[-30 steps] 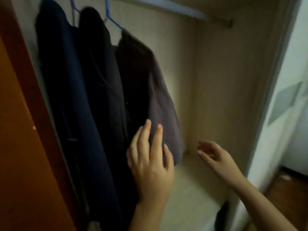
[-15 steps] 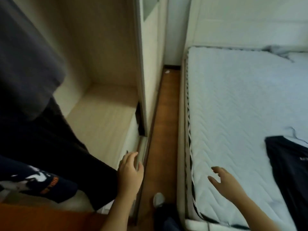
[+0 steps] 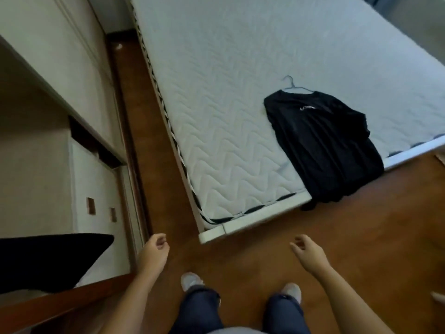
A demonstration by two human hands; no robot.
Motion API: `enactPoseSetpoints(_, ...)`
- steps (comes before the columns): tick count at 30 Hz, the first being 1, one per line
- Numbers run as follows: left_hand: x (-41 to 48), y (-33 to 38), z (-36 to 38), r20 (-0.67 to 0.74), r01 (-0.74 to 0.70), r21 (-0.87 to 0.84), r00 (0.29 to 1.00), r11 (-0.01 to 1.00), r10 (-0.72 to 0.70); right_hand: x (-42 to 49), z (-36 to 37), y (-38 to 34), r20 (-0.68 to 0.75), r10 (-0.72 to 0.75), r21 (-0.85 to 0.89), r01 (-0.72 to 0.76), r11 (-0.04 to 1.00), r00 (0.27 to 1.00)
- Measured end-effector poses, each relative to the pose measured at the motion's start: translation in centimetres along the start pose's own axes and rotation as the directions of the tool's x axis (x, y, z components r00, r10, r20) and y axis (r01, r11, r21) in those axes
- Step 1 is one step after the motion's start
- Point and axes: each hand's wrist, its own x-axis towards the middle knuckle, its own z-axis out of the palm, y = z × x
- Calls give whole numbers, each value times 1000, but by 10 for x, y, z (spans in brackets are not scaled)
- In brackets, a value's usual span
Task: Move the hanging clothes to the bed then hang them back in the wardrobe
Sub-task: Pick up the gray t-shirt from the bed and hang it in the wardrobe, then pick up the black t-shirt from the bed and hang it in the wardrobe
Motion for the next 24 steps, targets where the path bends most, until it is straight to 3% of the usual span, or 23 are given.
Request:
enactPoseSetpoints(3,-26,19,48,2,-41,150,999,988,41,-4,-19,44,83,-28,-6,29,1000,996)
enactPoseSetpoints(7,-75,71,152,64,-79,178,996,981,69,-8,-84,142,68,22,33,-24,999,997)
enactPoseSetpoints(11,-125,137,265,265,-214,249,953,944,146,-18,-154,269,-12,191,55,-190,980,982)
enactPoseSetpoints(16,-159,208,350,423,-412,302,866,860,267,-32,-205,390,-81,460,306,-417,856,884)
enactPoseSetpoints(20,-152,246,375,425,-454,296,851,841,310,-5,-226,427,-41,585,542,-474,694,810)
enactPoseSetpoints(24,-129,277,386,377,-414,292,878,862,294,47,-247,416,24,565,625,-454,635,825)
